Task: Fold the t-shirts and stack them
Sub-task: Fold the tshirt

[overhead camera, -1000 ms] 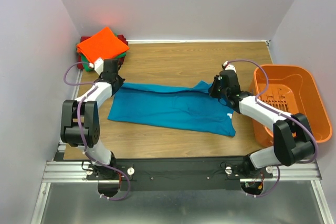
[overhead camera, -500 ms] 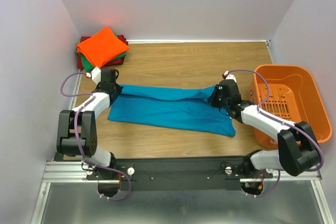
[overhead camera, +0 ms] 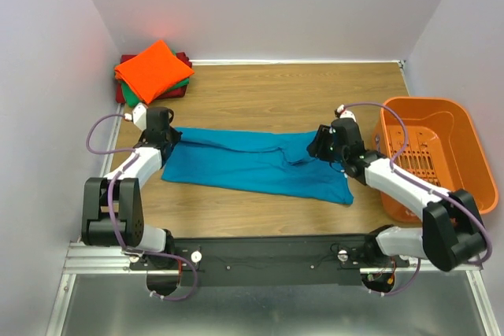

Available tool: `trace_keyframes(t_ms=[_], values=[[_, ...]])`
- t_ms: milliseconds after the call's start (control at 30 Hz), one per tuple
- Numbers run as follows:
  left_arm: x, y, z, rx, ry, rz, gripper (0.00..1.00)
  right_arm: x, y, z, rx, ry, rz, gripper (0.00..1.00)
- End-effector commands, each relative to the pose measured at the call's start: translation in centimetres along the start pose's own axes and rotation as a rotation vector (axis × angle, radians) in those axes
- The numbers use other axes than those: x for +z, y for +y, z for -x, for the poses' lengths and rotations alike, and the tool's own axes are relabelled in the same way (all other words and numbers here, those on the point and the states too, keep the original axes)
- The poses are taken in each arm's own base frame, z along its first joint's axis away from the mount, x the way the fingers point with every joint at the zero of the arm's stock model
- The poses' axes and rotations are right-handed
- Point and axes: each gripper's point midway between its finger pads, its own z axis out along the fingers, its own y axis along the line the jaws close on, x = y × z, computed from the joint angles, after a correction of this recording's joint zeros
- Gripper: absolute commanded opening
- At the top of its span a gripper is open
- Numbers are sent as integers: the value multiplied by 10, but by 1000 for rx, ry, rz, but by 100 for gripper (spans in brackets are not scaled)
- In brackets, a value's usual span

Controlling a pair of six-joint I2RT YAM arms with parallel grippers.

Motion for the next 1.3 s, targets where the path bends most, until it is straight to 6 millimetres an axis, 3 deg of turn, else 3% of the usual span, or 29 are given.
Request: trace_keyframes(t_ms=[0,100,300,467,933,967,1100,1200,1267], values=[[-7,-9,11,-14,-26,-45,17,10,-12,7,-18,32,-125,55],[-10,-7,10,-17,-27,-44,25,20,-31,12,-11,25,-254,55],[-10,-4,-1,-15,10,-50,25,35,-53,18,20,32,-380,55],[-13,-6,-4,-10,24,-72,25,35,-73,24,22,14,-459,55],[-21,-18,-10,-1,71,-140,25,53,-87,14,3,60,-512,52],[-21,-19,-10,-2,71,-143,25,53,-87,13,5,60,-514,50],[-22,-19,-9,-2,68,-144,25,42,-80,24,20,25,-485,17],[-21,-18,-9,-5,68,-137,25,37,-72,28,30,15,-449,3],[-20,-16,-10,-6,68,-129,25,32,-66,28,36,24,-409,1]])
